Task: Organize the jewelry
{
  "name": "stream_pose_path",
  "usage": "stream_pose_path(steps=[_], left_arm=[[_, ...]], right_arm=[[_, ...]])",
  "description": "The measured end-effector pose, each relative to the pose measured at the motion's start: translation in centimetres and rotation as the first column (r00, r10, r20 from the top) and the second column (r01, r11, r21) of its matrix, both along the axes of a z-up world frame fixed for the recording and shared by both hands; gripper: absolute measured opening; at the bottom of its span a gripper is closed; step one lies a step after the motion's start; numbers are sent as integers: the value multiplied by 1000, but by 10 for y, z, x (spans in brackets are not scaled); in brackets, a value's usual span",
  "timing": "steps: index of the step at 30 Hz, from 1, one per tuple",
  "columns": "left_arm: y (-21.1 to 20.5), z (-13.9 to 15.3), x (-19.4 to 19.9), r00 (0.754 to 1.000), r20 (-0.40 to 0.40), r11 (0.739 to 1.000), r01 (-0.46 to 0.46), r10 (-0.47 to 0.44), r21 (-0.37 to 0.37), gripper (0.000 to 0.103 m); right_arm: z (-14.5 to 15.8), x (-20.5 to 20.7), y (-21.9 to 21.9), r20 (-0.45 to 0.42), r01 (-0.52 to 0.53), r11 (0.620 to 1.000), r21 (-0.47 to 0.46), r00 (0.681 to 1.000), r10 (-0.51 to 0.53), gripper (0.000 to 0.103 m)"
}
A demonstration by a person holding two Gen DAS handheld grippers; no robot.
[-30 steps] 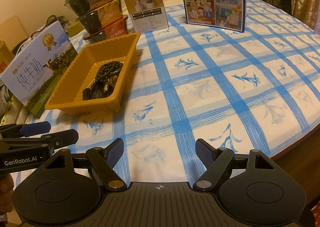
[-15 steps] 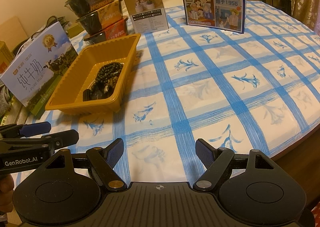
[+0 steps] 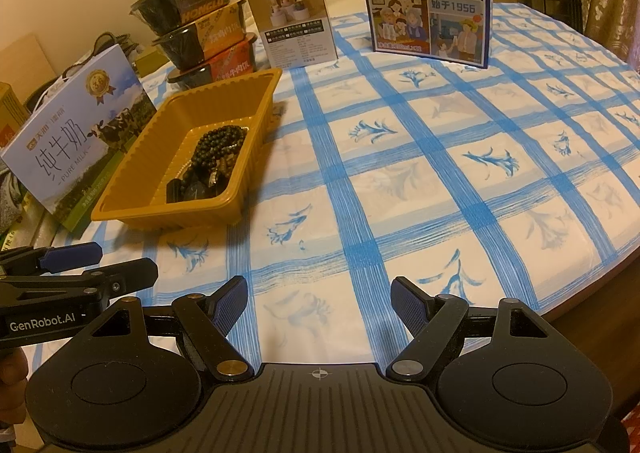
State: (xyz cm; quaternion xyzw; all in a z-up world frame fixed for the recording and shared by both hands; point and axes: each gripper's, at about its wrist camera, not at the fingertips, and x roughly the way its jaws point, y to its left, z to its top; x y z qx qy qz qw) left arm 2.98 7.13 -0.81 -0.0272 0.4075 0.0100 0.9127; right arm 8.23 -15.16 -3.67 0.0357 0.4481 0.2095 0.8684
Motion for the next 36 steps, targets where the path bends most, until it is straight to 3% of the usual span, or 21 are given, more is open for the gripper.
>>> stream_pose_path(steps=[36], left_arm=[[0, 2, 0, 1000, -4, 1000, -9, 9, 7, 77]], right_arm=[[1, -1, 0, 5, 3, 1000, 1, 1000, -3, 78]])
